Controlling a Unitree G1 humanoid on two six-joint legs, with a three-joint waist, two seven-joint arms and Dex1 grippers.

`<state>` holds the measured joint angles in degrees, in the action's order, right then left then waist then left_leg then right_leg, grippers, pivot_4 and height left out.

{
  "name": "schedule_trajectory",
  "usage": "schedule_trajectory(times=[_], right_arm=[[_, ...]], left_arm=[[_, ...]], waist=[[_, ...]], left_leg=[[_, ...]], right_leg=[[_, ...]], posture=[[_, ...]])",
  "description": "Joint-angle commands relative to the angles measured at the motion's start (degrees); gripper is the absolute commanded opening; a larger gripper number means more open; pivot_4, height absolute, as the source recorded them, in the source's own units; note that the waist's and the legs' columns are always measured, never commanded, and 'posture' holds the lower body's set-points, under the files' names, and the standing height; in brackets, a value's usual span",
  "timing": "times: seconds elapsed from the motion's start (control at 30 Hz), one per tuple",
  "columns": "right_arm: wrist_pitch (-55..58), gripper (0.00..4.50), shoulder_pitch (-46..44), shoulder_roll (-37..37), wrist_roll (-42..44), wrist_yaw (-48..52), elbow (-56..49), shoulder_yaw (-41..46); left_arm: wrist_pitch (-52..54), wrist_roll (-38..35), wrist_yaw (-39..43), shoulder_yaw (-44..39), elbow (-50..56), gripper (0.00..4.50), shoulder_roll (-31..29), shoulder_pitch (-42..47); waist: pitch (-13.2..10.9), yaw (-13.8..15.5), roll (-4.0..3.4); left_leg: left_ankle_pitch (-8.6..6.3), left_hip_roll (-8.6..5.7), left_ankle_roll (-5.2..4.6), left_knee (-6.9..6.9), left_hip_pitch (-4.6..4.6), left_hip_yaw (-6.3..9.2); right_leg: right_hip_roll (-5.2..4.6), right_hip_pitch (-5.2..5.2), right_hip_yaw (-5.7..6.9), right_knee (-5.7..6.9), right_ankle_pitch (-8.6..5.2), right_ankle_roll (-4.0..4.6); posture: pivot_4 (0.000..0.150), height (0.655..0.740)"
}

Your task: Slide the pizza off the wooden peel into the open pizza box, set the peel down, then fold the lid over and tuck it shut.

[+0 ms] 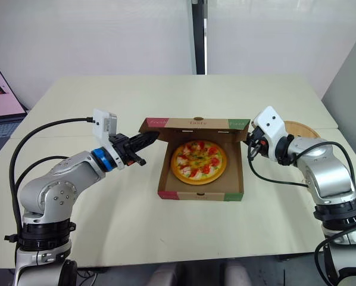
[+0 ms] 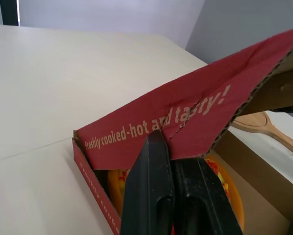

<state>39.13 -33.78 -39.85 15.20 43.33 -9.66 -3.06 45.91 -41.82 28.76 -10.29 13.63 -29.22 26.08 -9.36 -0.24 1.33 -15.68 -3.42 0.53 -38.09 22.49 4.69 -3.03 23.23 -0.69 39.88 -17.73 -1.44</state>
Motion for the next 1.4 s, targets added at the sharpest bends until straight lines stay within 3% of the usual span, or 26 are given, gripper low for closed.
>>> schedule_trajectory(times=[0.03, 0.43, 0.8, 1.13, 1.4], right_arm=[[-1.4, 0.03, -1.1, 0.0, 0.5, 0.0, -1.9, 1.6], [-0.5, 0.03, 7.5, -1.5, 3.0, 1.2, -9.1, 4.5], [-0.3, 0.03, 15.5, -3.5, 5.1, 0.6, -13.2, 9.5], [-0.4, 0.03, 9.5, -4.8, 5.1, -0.8, -8.1, 11.5], [1.1, 0.03, 10.0, -4.8, 8.0, 3.2, -11.9, 7.9]], left_arm=[[-2.1, 0.9, 1.1, 0.6, 2.4, 0.00, 0.0, -0.1], [1.9, -1.8, -2.7, -0.5, 10.4, 0.00, 2.1, -8.6], [0.9, -0.4, -3.5, -1.0, 9.2, 0.00, 1.2, -10.6], [-0.6, 1.0, -1.2, 0.3, 8.8, 0.00, 0.3, -11.0], [-0.9, 1.7, -0.3, 0.7, 8.8, 0.00, -0.2, -11.0]], waist=[[0.0, 0.0, 0.00], [0.0, 0.1, 0.00], [0.0, 0.1, 0.00], [0.0, 0.0, 0.00], [0.0, 0.0, 0.00]], left_leg=[[0.00, 0.00, 0.00, 0.00, 0.00, 0.00], [-0.01, 0.00, -0.02, 0.01, 0.00, 0.02], [-0.02, 0.00, -0.03, 0.00, -0.02, -0.01], [-0.06, 0.02, -0.11, 0.02, -0.06, -0.06], [-0.09, 0.02, -0.15, 0.02, -0.05, -0.06]], right_leg=[[0.00, 0.00, 0.00, 0.00, 0.00, 0.00], [0.00, -0.01, -0.01, 0.00, 0.00, 0.00], [0.00, -0.03, -0.02, 0.01, 0.00, 0.00], [0.02, -0.04, -0.06, 0.01, 0.00, 0.00], [0.01, -0.05, -0.05, 0.00, 0.00, 0.00]], posture=[[0.150, 0.7400], [0.150, 0.7400], [0.150, 0.7400], [0.150, 0.7400], [0.150, 0.7400]])
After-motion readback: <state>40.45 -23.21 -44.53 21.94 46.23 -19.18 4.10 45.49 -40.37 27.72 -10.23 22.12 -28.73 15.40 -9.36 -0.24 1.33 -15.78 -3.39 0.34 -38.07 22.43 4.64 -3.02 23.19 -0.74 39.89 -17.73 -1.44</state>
